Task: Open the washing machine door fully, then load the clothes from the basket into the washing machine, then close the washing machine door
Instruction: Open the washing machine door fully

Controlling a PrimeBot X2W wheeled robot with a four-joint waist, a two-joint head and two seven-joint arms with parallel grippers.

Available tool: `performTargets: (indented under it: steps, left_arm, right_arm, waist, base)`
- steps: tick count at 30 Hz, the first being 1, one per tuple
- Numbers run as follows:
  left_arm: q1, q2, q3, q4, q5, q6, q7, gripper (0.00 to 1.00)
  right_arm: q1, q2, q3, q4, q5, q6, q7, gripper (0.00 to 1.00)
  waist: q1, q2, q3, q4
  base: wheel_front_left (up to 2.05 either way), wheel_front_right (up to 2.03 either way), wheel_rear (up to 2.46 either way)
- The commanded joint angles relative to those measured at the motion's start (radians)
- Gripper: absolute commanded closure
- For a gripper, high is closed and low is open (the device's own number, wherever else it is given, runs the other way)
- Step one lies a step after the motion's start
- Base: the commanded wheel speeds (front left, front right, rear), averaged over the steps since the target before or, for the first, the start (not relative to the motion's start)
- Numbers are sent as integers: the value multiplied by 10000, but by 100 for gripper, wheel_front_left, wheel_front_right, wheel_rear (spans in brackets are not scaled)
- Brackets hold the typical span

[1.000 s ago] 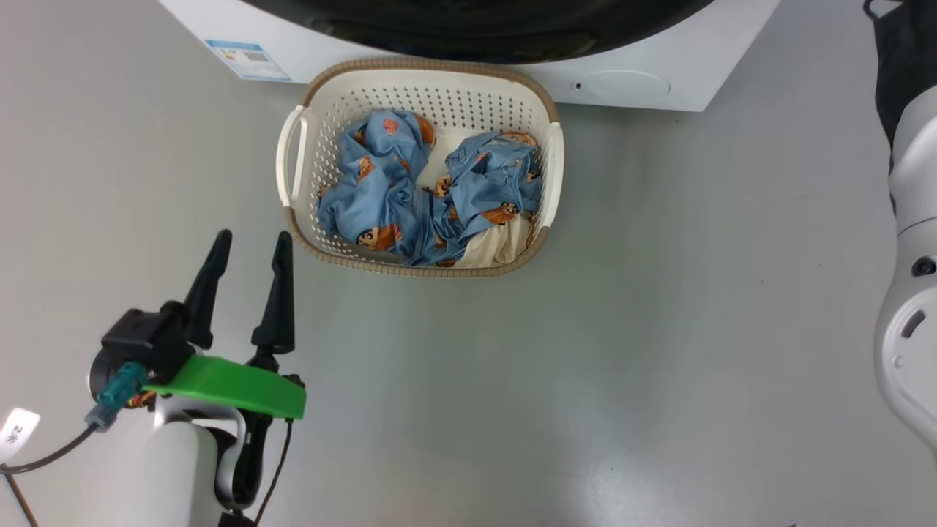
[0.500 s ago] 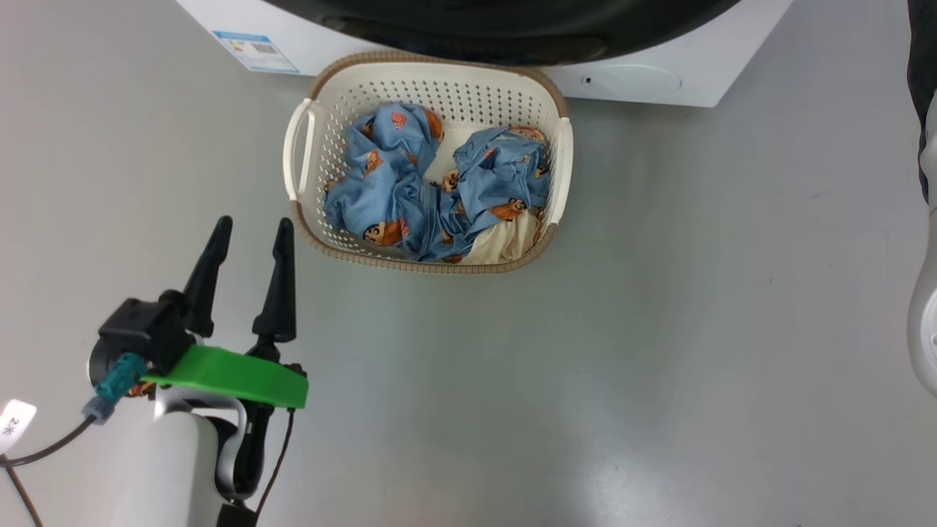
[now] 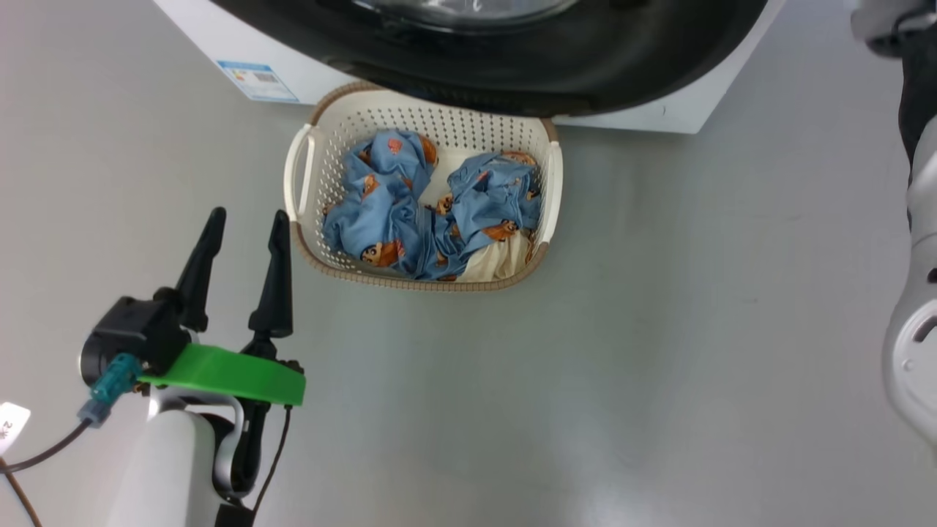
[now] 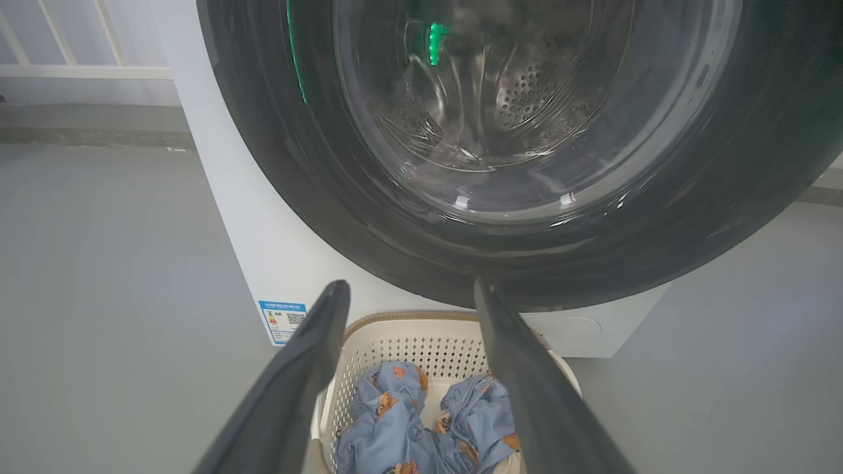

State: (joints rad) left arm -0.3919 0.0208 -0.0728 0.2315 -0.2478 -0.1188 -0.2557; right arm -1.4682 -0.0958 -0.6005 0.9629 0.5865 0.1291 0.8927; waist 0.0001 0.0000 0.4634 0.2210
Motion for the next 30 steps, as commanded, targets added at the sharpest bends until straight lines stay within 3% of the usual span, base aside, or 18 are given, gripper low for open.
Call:
performTargets:
  steps: [1,11,30]
  left_arm:
    - [126,294,343,-287,173,18,-61,0]
    - [345,294,248,-438,288,-40,-61,0]
    - [762,294,186,-552,488,-102,-61,0]
  right_arm:
    - [149,356,38,-443,-18,16,436,100]
    - [1585,451,838,-1977,1262,16,2225,100]
    - [4411,455,4255,-3863,4439,16,2597,100]
  waist:
    - [0,0,-142,-27]
    - [0,0,-585,-17]
    - [0,0,-1499,147]
  base:
    - [0,0,0]
    - [0,0,0]
    - [0,0,0]
